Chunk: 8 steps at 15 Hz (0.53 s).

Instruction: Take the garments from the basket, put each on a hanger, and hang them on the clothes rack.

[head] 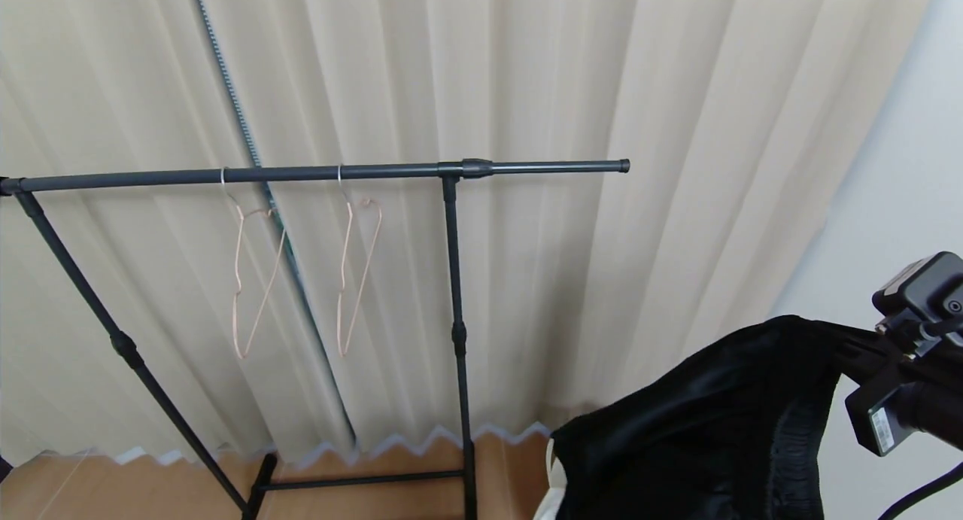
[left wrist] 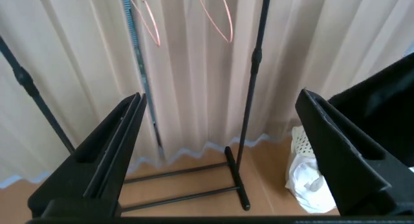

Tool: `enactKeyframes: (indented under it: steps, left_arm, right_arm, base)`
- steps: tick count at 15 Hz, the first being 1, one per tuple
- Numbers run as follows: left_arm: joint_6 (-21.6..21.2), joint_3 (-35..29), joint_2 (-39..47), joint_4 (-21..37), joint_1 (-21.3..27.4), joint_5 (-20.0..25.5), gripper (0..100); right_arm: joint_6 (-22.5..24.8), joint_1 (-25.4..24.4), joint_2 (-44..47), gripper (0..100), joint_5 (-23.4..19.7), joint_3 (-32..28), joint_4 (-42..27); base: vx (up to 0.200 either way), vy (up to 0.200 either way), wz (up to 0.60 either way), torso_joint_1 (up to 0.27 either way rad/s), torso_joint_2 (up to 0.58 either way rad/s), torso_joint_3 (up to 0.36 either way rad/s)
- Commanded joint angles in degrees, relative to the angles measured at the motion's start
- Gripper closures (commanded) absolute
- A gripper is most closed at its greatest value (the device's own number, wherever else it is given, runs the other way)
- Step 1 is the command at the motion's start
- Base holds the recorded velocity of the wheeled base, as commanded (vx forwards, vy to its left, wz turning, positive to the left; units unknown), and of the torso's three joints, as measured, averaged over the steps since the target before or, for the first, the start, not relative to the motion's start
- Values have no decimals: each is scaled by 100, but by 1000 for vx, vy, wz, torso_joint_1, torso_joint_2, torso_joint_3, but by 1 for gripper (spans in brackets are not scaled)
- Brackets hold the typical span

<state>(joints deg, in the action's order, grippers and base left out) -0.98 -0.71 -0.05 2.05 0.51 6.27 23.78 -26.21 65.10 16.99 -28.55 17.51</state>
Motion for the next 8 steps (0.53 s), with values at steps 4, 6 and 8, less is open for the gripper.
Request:
enactKeyframes:
  steps: [4, 6, 8]
  left_arm:
    - [1, 0, 5, -3, 2, -3, 0]
    - [1, 0, 5, -3, 2, -3, 0]
    - [1, 0, 5, -3, 2, -3, 0]
  right_arm:
    - [3, -7, -23, 100, -3, -1, 7]
    - [3, -7, -15, 100, -3, -1, 7]
    - [3, -7, -23, 100, -3, 7, 7]
  base:
    - [0, 200, 0, 1, 4, 4]
    - [0, 200, 0, 0, 5, 2]
    - [0, 200, 0, 0, 2, 0]
